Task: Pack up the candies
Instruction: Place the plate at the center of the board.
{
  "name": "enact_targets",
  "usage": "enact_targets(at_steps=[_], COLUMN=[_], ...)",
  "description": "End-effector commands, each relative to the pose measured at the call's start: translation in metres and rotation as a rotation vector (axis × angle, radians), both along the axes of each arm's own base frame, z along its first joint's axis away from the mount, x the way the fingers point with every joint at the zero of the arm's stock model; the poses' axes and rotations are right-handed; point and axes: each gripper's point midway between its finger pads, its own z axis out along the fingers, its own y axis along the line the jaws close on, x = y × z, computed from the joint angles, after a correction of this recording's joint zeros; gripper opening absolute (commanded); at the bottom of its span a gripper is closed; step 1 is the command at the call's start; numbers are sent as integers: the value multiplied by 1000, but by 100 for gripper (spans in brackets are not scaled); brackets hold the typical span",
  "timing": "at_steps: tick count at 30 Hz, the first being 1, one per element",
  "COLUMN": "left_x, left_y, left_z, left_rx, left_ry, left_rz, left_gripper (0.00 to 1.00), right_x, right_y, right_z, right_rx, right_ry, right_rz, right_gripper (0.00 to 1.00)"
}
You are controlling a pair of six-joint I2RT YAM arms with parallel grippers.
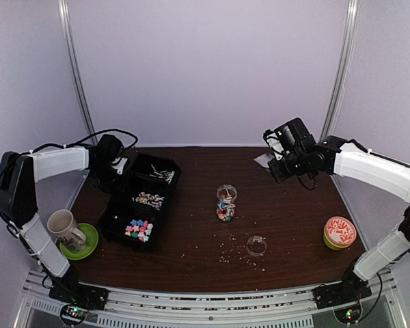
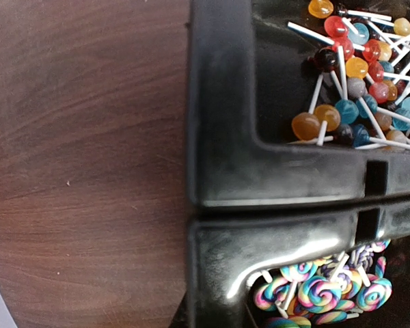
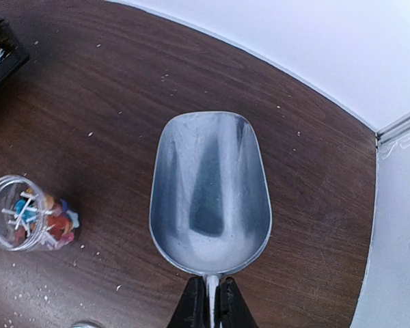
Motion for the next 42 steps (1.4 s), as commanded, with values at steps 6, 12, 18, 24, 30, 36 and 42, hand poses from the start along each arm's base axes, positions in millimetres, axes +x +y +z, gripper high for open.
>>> enact_targets(at_steps=[6, 12, 18, 24, 30, 36, 42], left_x=[69, 98, 121, 131, 138, 139, 138], left_y=[-8, -1, 5, 15, 15, 15, 17], left_z=[31, 25, 19, 2, -9, -16, -18], left_rx=[-78, -53, -54, -59, -69, -64, -57], left_ry=[-136, -143, -140, -106, -88, -74, -64], left_rz=[71, 84, 82, 85, 80, 80, 86], left_gripper=[0, 0, 0, 0, 5, 16, 24], right_x=[50, 70, 84, 92, 93, 91, 88], right_y=[-31, -51, -57, -58, -56, -58, -57], right_z=[-17, -45, -81, -108, -126, -137, -145], right_rx=[159, 202, 224, 244, 255, 242, 237], right_ry=[-40, 5, 86, 168, 212, 242, 265], right_rz=[-156, -230, -272, -304, -323, -336, -339], right_gripper=[0, 0, 0, 0, 0, 0, 0])
